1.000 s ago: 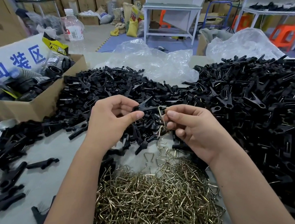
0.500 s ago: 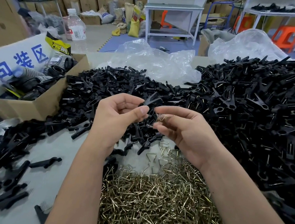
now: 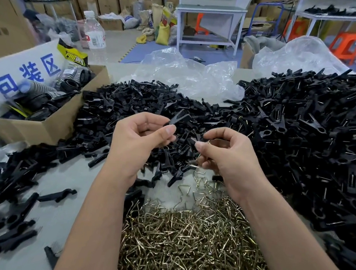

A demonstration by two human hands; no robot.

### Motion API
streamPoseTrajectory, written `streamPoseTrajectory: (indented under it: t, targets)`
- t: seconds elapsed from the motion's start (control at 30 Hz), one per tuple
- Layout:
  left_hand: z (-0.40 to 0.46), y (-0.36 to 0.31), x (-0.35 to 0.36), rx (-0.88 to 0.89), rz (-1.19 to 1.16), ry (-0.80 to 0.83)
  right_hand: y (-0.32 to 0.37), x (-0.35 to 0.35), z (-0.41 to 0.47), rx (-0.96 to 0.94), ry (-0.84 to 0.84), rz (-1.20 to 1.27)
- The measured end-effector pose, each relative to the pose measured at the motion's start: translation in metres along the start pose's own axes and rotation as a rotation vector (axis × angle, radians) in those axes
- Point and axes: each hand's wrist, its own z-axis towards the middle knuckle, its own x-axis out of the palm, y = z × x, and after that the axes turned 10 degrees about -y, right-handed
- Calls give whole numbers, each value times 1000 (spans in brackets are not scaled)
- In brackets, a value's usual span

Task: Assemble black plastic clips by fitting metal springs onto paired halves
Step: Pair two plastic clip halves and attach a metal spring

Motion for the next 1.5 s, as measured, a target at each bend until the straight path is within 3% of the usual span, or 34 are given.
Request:
streamPoseTrajectory:
  t: [0.13, 0.23, 0.4, 0.53, 0.83, 0.93, 1.1, 1.23, 1.5]
  targets:
    - [1, 0, 0, -6, -5, -10, 1, 0, 1, 63, 90, 77]
    - [0, 0, 0, -15, 3, -7, 3, -1, 0, -13, 106, -16]
    - [0, 0, 0, -18, 15, -3, 7, -8, 1, -475, 37, -771]
    - [0, 1, -1, -6, 77, -2, 18, -12, 0, -578, 88, -1042]
    - [3, 5, -2, 77, 228, 44, 33, -27, 3, -430, 237, -1392]
    - [3, 6, -2, 87, 248, 60, 33, -27, 6, -439, 190, -1306]
    - [0, 1, 0, 139, 251, 98, 29, -30, 9, -244, 91, -502]
    - [-3, -3, 3, 164, 240, 136, 22, -22, 8, -93, 52, -114]
    - [-4, 0, 6, 168, 220, 187, 18, -13, 3, -101, 0, -129]
